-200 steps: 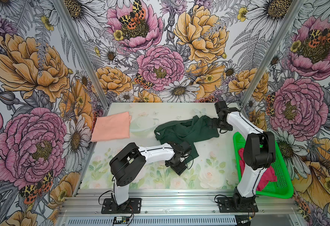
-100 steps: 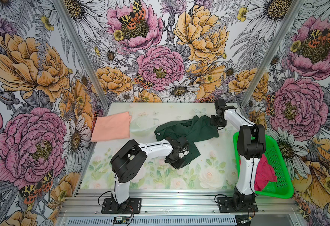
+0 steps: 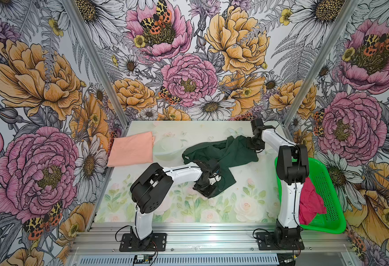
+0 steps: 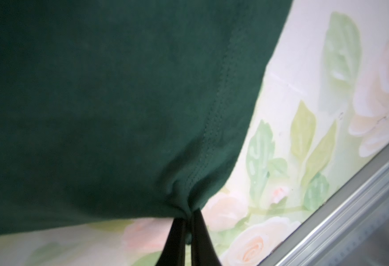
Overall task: Fold and stack t-shirts
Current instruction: Flatten out the T-shirt at the center of the board.
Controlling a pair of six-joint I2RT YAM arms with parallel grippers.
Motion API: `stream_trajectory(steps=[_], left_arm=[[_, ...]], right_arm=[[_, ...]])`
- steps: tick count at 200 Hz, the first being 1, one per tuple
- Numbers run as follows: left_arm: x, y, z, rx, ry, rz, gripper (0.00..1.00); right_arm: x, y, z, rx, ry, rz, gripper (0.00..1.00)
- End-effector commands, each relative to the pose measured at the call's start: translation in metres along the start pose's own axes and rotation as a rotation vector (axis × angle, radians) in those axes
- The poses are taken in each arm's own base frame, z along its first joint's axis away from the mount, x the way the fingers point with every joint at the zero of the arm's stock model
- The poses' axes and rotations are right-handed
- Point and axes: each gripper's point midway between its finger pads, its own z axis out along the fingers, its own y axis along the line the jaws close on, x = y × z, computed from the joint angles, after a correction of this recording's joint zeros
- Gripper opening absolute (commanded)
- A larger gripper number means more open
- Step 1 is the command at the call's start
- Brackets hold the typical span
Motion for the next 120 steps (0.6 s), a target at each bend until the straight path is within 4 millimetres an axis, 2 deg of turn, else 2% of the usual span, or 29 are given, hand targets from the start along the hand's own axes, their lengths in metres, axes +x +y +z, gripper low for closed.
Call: stream_trajectory(steps=[1, 13, 20, 32, 44, 59, 86, 89, 107, 120], left_arm=[[0.008, 0.016, 0.017, -0.037, 0.053, -0.004, 0.07], [0.008, 0.018, 0.016, -0.04, 0.05, -0.004, 0.05], [0.007, 0.019, 0.016, -0.041, 0.049, -0.007, 0.0], [0.007, 0.023, 0.014, -0.04, 0.044, -0.023, 0.0], [0.004, 0.027, 0.007, -0.041, 0.023, -0.037, 0.0], [-0.007, 0.037, -0.009, -0.094, -0.036, -0.047, 0.0], [-0.044, 0.055, -0.058, -0.164, -0.215, -0.099, 0.0], [-0.05, 0.054, -0.075, -0.165, -0.267, -0.1, 0.0], [-0.075, 0.064, -0.126, -0.224, -0.431, -0.127, 0.0], [-0.089, 0.07, -0.174, -0.287, -0.566, -0.138, 0.0]], right_arm=[[-0.013, 0.003, -0.022, -0.037, -0.057, -0.006, 0.0], [-0.011, 0.005, -0.021, -0.055, -0.047, -0.006, 0.0], [-0.009, 0.005, -0.02, -0.056, -0.043, -0.005, 0.0], [-0.007, 0.004, -0.023, -0.054, -0.044, -0.002, 0.0], [-0.008, 0.003, -0.033, -0.045, -0.064, -0.002, 0.0], [-0.012, 0.001, -0.056, -0.034, -0.119, -0.008, 0.0], [-0.022, 0.003, -0.12, -0.015, -0.264, -0.04, 0.0], [-0.023, 0.005, -0.128, -0.017, -0.283, -0.047, 0.0], [-0.024, 0.012, -0.176, -0.013, -0.395, -0.087, 0.0], [-0.025, 0.018, -0.213, -0.009, -0.49, -0.123, 0.0]])
